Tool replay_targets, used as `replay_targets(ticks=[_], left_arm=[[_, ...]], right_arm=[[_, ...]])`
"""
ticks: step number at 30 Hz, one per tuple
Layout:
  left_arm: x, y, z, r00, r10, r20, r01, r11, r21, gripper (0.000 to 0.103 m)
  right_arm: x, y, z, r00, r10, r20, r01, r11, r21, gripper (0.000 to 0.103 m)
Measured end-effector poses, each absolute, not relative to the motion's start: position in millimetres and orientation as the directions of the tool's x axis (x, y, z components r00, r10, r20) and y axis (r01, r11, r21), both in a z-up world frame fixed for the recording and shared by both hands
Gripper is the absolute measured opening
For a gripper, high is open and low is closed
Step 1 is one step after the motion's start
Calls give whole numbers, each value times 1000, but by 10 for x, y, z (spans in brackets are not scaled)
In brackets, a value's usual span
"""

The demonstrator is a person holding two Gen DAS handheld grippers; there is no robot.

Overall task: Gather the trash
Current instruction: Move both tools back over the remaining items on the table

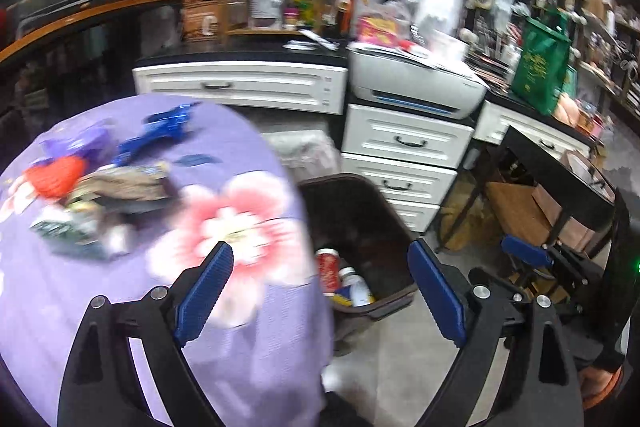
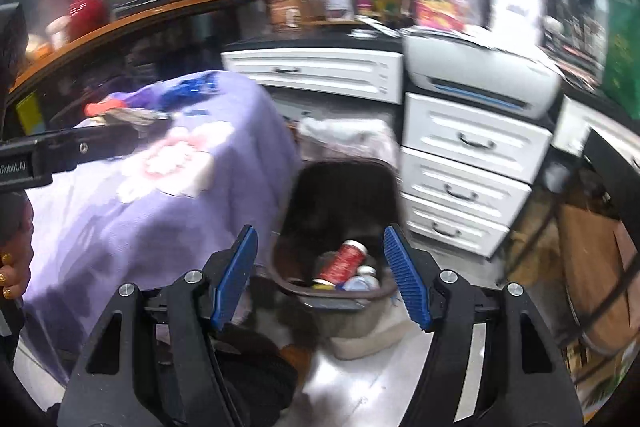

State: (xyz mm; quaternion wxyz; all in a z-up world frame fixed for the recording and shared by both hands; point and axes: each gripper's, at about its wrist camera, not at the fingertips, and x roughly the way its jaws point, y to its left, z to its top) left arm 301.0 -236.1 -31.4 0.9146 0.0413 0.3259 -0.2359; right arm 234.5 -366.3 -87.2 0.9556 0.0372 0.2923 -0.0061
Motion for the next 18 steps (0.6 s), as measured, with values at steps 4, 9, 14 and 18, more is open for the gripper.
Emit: replay_targets(ticks=[4,9,14,18], left_arm=[[3001,-1977,-302,709,-341,-618,405,913,-39,89],[3056,-1398,-274,749,-250,-614,307,952,-13,98],[3109,-874,-285,762,-173,-625,234,972,16,98],[3147,-528,-295,762,-137,-632,193,981,20,98]], right_arm=[[2527,-3332,-771,831,75,-551,-55,997,52,66],[2825,-2907,-658,829,136,-542,-154,988,12,66],[3203,-2429,-565,809,201,-552,-256,966,-23,66],[3492,-2038,-535,786,227,-575,-336,938,-90,66]])
